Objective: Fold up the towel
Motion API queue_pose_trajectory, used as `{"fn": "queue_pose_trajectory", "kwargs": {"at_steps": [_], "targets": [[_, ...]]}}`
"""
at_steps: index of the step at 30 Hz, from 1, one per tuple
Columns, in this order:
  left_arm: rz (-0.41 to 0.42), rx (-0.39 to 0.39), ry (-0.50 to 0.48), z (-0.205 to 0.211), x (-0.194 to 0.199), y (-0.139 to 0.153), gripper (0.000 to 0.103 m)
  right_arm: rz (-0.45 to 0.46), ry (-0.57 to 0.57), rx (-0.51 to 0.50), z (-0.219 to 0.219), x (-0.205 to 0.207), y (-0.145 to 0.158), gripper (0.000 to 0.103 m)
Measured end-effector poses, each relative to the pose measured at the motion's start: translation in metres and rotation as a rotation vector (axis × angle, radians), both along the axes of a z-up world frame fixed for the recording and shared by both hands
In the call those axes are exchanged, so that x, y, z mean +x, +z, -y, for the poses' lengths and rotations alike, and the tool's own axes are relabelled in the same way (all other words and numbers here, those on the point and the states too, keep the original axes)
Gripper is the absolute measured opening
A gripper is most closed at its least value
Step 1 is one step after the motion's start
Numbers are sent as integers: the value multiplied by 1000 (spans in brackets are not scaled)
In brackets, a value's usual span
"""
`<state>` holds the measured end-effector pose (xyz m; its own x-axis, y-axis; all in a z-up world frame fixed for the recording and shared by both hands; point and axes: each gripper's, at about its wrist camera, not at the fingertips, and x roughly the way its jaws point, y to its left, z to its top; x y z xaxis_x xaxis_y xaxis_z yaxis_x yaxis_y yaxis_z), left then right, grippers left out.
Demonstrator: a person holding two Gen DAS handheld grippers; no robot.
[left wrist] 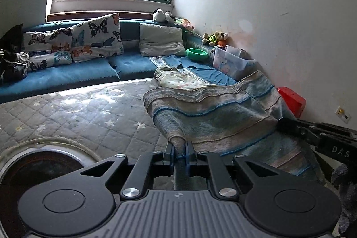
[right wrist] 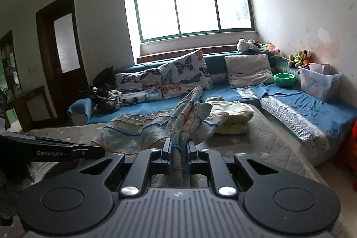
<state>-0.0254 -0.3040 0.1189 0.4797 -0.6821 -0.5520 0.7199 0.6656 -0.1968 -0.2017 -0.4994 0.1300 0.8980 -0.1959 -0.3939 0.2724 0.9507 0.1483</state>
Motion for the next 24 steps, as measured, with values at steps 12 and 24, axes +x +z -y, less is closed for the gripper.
{"fn": "queue_pose_trajectory", "kwargs": {"at_steps": [12,24], "targets": [[-48,90,1,39,15,-31,11,-77,-25,28,34,20,-33,11],[-86,148,5,53,22,-58,11,-140,-33,64,46,25,-66,11]]}}
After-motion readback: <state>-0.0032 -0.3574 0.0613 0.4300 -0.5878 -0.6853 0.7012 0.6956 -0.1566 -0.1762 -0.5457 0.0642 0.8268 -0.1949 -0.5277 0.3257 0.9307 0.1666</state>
